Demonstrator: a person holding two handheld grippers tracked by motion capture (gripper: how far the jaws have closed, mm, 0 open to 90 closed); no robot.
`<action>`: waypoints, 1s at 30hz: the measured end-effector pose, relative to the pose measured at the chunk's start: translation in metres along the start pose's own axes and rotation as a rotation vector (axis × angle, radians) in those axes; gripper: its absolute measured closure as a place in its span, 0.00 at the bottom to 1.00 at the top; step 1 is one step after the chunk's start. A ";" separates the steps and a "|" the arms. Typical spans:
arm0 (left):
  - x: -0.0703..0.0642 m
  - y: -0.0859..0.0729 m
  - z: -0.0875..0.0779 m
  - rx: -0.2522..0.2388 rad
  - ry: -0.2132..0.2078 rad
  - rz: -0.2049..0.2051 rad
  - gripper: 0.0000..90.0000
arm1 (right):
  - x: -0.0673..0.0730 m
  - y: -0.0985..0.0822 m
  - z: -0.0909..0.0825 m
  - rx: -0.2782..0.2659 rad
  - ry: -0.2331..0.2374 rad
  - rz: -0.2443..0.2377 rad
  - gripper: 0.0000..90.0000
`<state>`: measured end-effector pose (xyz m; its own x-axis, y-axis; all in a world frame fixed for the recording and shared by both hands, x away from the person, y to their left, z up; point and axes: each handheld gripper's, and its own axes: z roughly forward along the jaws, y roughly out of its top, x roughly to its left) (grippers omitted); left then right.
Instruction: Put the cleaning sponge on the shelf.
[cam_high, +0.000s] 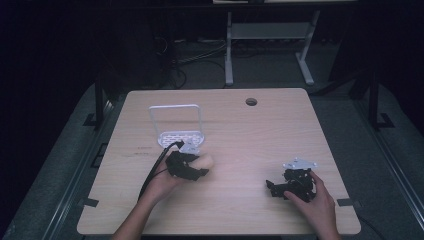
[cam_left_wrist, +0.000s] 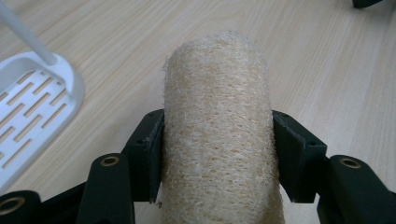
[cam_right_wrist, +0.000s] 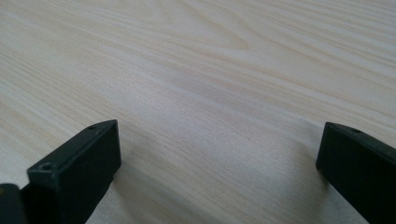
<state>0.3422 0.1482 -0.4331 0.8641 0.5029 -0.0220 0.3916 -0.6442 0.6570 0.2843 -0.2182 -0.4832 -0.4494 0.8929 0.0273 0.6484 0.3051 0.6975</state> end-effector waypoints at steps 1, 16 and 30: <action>0.002 -0.001 -0.001 -0.003 -0.001 -0.001 0.46 | 0.000 0.000 0.000 0.000 0.000 0.000 0.00; 0.017 -0.008 -0.013 0.002 0.029 -0.026 0.46 | 0.000 0.000 0.000 0.001 0.000 -0.003 0.00; 0.038 -0.010 -0.021 0.002 0.064 -0.044 0.46 | 0.000 0.000 0.000 0.001 0.000 -0.002 0.00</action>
<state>0.3644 0.1856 -0.4247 0.8238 0.5669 -0.0024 0.4295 -0.6215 0.6552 0.2844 -0.2184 -0.4832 -0.4509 0.8922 0.0254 0.6478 0.3075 0.6970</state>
